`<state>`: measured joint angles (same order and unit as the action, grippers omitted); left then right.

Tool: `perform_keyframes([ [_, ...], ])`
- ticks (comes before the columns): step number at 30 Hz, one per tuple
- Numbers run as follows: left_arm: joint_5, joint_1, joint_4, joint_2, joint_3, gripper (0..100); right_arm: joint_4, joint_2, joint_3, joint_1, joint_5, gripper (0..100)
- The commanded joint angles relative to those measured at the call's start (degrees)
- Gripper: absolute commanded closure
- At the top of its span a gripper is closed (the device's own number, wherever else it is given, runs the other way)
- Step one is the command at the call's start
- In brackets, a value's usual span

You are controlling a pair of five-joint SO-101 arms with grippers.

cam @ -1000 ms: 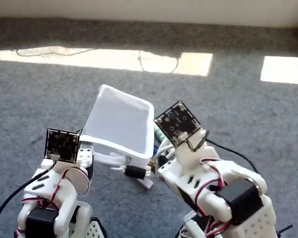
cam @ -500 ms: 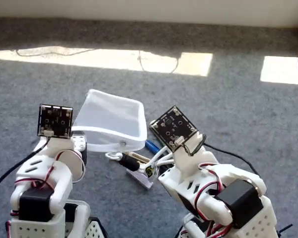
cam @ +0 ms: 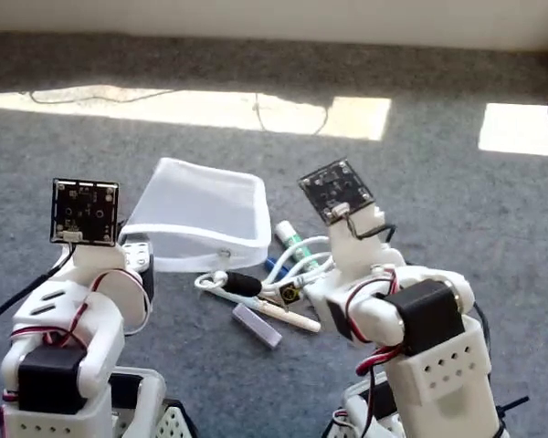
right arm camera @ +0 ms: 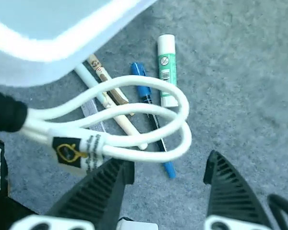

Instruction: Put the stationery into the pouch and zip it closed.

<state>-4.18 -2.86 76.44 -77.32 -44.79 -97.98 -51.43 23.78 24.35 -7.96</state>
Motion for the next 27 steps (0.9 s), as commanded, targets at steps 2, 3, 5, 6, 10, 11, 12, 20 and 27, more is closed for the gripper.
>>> perform_keyframes([
  [2, -2.11, -1.63, 0.35, 0.31, 3.47, 99, 1.71, 0.48, -3.38, -3.91, 0.18, 76.6],
  [3, -2.20, -2.59, 0.09, 0.31, 3.47, 99, 1.71, 0.48, -3.38, -3.91, 0.18, 76.6],
  [5, -2.29, -4.35, 0.00, 0.31, 3.47, 99, 1.63, 0.48, -3.38, -4.09, 0.18, 76.6],
  [6, -2.29, -5.14, 0.00, 0.31, 3.47, 99, 1.54, 0.48, -3.38, -4.35, 0.18, 76.6],
  [10, -2.37, -6.99, -0.09, 0.40, 3.03, 99, -0.40, 0.48, -3.82, -6.29, -0.18, 76.6],
  [11, -2.37, -7.34, -0.09, 0.40, 2.77, 99, -1.27, 0.48, -3.82, -6.37, -1.49, 76.6],
  [12, -2.37, -7.52, -0.09, 0.40, 2.42, 99, -2.42, 0.48, -3.82, -6.37, -2.81, 76.6],
  [20, -2.46, -7.52, -0.44, 0.48, 0.31, 99, 6.55, 1.45, 0.13, -6.37, -3.87, 76.6],
  [27, -2.46, -7.52, -3.34, 8.92, 0.84, 99, 22.37, 5.41, 9.19, -6.29, -3.78, 76.7],
])
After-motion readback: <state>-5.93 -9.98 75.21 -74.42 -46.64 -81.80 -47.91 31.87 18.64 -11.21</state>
